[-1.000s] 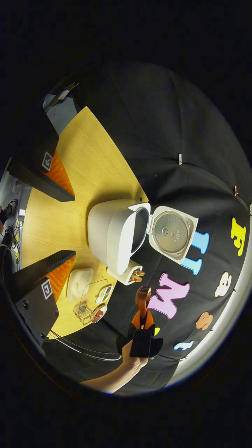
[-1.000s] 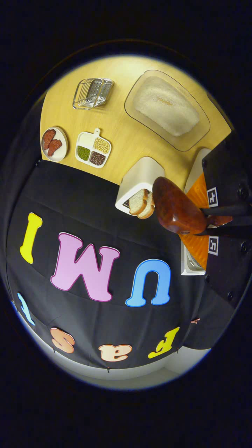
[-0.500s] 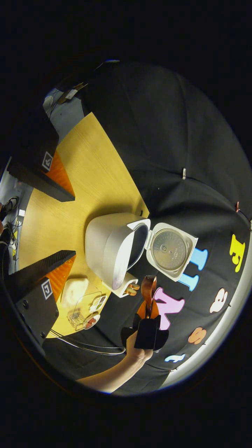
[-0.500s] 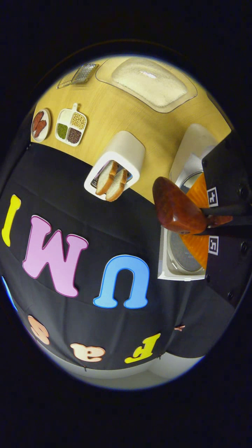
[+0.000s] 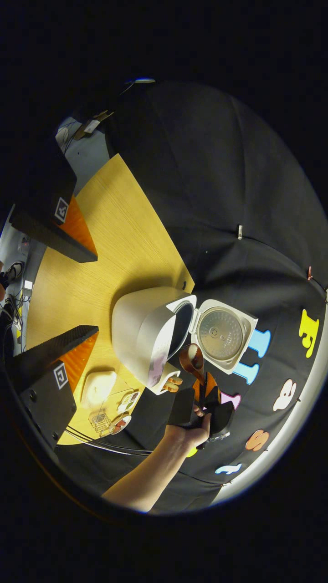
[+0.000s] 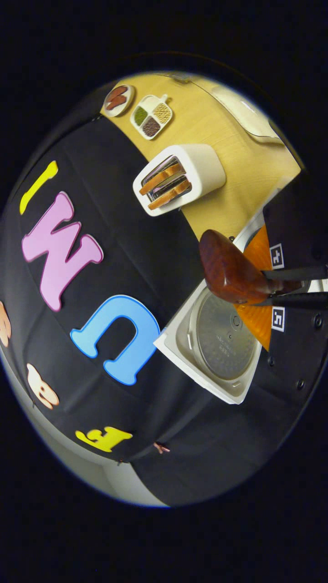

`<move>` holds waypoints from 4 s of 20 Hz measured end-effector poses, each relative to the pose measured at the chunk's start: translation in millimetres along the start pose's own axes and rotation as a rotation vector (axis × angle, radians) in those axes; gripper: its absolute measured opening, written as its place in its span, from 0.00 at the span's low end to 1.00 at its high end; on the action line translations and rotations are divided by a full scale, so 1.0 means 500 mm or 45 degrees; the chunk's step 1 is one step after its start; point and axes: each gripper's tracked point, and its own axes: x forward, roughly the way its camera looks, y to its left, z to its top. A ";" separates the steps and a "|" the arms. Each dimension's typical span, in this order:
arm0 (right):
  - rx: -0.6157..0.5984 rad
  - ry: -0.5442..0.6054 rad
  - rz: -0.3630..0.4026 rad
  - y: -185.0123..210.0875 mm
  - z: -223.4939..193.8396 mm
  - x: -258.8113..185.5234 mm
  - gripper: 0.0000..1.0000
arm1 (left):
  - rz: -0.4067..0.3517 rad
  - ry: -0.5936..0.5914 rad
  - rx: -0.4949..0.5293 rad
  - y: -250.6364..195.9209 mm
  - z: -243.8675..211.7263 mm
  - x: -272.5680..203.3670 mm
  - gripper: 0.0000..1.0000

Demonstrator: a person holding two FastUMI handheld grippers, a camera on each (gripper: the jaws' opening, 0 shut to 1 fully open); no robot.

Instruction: Close the left gripper, press the button to open the rice cooker; take a wooden spoon from the chopstick holder with the right hand, scoop a spoonful of rice and pour it into the rice cooker, then put the wooden spoon back into the chopstick holder.

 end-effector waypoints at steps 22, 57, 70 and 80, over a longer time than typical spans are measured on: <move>-0.968 -0.079 0.300 0.088 -0.095 -0.001 0.15 | -0.015 -0.023 0.050 0.011 -0.005 -0.007 0.96; -0.278 -0.509 -0.327 -0.540 0.518 -0.468 0.15 | -0.259 -0.158 0.304 -0.362 0.066 0.020 0.95; -0.141 -0.198 -0.512 -0.881 0.396 -0.408 0.15 | -0.098 -0.135 0.282 -0.530 0.046 0.064 0.96; -0.108 -0.011 -0.559 -0.985 0.262 -0.355 0.17 | 0.058 -0.134 0.261 -0.535 0.022 0.028 0.95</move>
